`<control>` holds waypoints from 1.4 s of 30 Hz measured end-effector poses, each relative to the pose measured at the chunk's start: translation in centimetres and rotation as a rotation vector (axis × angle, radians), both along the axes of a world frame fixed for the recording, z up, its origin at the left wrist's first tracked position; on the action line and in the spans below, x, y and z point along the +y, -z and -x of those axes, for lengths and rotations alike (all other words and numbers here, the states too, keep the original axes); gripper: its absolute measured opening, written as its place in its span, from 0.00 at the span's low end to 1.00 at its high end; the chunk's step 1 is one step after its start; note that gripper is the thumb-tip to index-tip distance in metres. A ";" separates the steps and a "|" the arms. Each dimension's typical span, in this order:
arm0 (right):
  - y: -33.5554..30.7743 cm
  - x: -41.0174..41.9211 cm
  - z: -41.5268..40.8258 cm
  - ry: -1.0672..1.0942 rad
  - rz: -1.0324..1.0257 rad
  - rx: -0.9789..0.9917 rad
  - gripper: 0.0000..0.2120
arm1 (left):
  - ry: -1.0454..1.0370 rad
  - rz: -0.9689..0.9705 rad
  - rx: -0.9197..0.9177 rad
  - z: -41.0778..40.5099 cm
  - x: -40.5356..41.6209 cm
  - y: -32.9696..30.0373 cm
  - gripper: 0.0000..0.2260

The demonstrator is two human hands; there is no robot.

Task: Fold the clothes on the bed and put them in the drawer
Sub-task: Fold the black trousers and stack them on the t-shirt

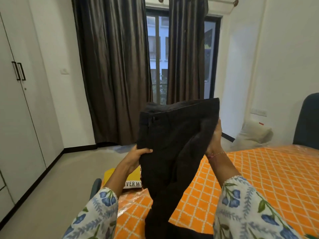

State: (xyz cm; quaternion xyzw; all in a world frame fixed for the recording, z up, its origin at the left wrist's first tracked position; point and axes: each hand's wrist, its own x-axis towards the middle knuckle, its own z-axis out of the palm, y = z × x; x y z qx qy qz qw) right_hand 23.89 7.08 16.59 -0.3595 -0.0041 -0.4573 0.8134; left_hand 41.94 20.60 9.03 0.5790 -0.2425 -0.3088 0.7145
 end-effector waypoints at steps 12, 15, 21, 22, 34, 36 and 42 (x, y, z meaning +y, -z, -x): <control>2.0 0.3 -3.7 0.313 0.976 1.439 0.17 | -0.652 -0.269 0.020 5.0 -5.2 4.1 0.23; 1.2 -0.3 -3.8 0.456 1.123 1.334 0.15 | -0.587 -0.422 -0.126 7.4 -6.3 1.9 0.44; -2.6 -2.1 -1.6 0.259 1.361 1.086 0.16 | -0.159 -0.388 -1.497 4.3 -4.8 -5.3 0.48; -3.2 -2.4 -1.3 0.251 1.359 1.060 0.16 | -0.059 -0.427 -1.581 3.8 -4.3 -6.3 0.44; -5.6 -5.6 0.6 0.248 1.198 0.915 0.13 | -0.219 -0.375 -1.966 3.3 -3.1 -4.3 0.34; -5.4 -6.1 0.6 0.240 1.183 0.961 0.12 | -0.315 -0.449 -1.839 3.3 -3.1 -4.6 0.24; -4.1 -6.8 0.8 0.183 1.108 1.064 0.10 | -0.405 -0.099 -2.241 2.9 -3.2 -3.5 0.14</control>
